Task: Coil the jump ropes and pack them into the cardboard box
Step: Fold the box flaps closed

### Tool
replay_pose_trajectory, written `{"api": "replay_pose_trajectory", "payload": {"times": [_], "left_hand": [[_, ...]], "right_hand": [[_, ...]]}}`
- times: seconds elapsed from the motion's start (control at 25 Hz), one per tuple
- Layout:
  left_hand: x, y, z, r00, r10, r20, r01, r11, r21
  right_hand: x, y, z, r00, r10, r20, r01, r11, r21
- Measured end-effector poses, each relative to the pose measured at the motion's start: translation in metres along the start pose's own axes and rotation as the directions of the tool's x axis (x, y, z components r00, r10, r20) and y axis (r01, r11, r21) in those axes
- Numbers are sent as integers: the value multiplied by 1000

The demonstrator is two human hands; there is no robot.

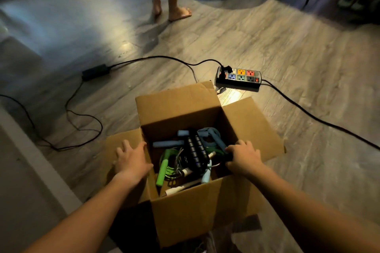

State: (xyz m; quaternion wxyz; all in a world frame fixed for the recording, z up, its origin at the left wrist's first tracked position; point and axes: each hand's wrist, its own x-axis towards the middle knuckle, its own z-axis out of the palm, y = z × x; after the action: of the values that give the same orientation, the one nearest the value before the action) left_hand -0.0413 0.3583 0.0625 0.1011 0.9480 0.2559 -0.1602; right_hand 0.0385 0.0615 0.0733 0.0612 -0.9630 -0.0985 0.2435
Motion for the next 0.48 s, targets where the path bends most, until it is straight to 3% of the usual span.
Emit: {"api": "replay_pose_trajectory", "payload": {"times": [0.12,0.48], "left_hand": [[-4,4,7,995,90,32,-85,989,-122],[37,107,4,938,341,65,-312,911,-269]], "right_hand": [[-12,9,3,998,0,69,10,990,-138],[-37,80,7,977,215,-1,-215,977,-14]]}}
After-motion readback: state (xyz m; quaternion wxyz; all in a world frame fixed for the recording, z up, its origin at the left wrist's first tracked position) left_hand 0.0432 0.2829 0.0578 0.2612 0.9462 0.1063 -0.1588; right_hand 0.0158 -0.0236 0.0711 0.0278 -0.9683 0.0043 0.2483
